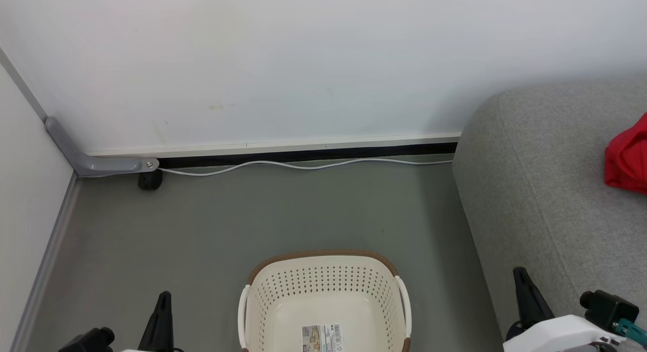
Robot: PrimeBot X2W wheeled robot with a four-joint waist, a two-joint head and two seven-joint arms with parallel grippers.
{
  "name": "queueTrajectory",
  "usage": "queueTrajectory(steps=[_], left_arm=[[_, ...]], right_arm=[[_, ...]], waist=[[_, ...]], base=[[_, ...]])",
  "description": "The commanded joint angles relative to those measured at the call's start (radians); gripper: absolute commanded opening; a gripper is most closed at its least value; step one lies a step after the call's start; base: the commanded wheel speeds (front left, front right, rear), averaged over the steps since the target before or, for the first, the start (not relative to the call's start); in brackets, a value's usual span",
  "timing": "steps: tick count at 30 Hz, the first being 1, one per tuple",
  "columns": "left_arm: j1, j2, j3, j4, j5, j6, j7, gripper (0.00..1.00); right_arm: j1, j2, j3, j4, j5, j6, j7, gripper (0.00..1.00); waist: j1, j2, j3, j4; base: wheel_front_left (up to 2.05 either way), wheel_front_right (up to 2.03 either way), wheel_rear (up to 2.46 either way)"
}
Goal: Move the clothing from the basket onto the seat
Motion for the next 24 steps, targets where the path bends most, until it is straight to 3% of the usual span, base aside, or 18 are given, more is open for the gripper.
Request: queueTrajectory(steps=[1,24], left_arm=[[-0.050,0.015,0.015,-0.032,-0.036,-0.001,0.006,0.00],[-0.079,0.019,0.027,-0.054,-0.287,-0.002,0.073,0.00]], right_arm=[[-0.037,-0.011,-0.003,-0.035,0.034,0.001,0.010,0.00],[-0.042,-0.013,-0.043,-0.070,0.288,0.001,0.076,0.00]], waist=[[-0.0002,-0.0001,0.000,0.000],[-0.0002,-0.0001,0.000,0.005]], base=[[0.00,0.00,0.00],[0.00,0.00,0.00]])
